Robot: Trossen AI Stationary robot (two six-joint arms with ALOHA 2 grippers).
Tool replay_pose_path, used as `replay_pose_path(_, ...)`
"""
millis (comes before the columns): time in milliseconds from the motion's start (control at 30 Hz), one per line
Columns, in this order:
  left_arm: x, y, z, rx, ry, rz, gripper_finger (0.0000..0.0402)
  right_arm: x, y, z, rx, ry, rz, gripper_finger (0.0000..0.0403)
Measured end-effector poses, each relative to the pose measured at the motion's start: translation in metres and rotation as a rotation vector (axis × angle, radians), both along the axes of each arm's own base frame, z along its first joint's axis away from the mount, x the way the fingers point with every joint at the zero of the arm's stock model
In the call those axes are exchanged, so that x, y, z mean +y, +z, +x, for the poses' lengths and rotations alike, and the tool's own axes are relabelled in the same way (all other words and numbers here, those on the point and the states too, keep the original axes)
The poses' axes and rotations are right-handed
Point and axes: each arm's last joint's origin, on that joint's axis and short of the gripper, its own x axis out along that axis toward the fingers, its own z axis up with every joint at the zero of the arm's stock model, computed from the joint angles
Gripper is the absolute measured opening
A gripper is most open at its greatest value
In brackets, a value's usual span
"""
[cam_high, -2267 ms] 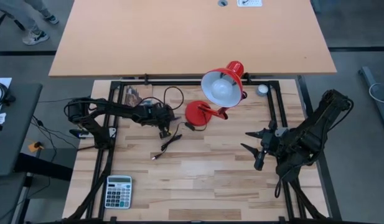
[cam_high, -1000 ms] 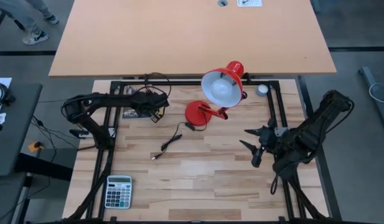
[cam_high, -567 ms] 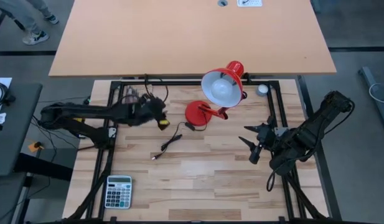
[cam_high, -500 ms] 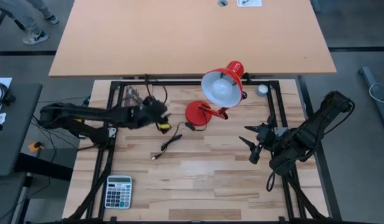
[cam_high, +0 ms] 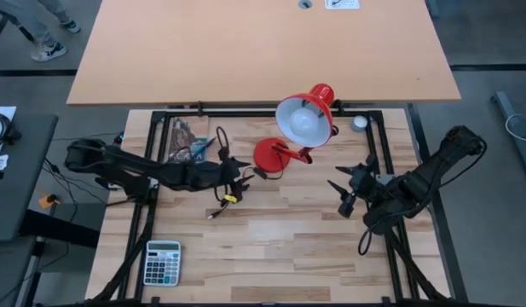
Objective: Screw lightbulb
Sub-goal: Remove the lightbulb from the lamp
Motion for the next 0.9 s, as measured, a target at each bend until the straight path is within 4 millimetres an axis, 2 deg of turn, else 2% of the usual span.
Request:
replay_pose_path(200, -0.001, -0.001, 0.011, -0.084, -0.016, 0.052, 0.0175, -0.002, 0.0, 0.001, 0.005, -0.009, -0.006, 0.0224)
replay_pose_path(467, 0.0, 0.008, 0.015, -0.12, -0.016, 0.071, 0.0175, -0.001, -0.002, 0.002, 0.026, -0.005, -0.026, 0.0224)
replay_pose_path(900, -0.001, 0.006, 0.015, -0.114, -0.01, 0.027, 0.0175, -0.001, -0.021, 0.027, 0.101, -0.083, -0.075, 0.0224)
